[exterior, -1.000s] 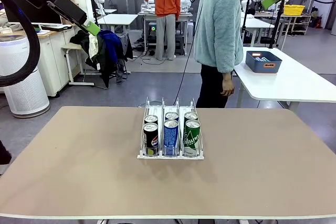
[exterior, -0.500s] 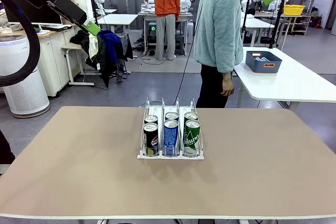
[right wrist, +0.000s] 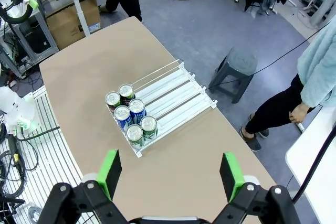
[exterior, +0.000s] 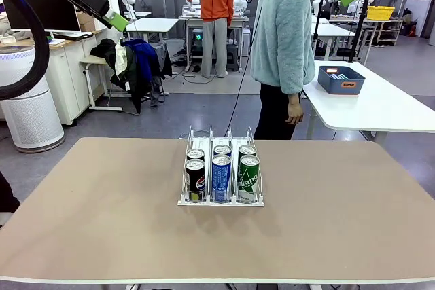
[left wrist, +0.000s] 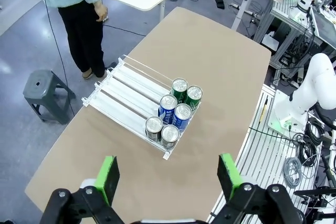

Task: Fill the beverage cans into the dispenser.
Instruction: Pick up the Pepsi coke handed by the human.

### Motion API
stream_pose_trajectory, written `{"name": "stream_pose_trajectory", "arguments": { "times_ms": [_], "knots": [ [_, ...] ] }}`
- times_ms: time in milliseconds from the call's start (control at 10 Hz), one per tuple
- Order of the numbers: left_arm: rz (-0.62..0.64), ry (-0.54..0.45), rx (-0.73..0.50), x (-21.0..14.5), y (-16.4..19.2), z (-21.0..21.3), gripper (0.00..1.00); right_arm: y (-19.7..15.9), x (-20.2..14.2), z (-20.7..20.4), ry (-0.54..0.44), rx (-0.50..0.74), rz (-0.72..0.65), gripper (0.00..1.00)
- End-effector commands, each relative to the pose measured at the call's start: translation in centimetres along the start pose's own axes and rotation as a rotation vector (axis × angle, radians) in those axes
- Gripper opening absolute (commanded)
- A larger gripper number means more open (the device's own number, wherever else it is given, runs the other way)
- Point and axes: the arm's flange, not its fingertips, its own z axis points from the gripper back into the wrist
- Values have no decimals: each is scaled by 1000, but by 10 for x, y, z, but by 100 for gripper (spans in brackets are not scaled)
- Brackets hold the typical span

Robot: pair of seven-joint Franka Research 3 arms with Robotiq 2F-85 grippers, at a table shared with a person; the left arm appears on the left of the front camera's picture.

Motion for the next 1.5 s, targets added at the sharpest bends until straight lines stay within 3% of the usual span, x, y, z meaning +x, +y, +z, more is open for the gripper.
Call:
{"name": "stream_pose_trajectory", "arguments": {
  "times_ms": [0,1400],
  "knots": [
    [-7,12,4,-2,-3,-1,100,1,-1,1,0,1,-1,100],
    [0,0,0,0,0,0,100,1,-1,1,0,1,-1,100]
  ]
}}
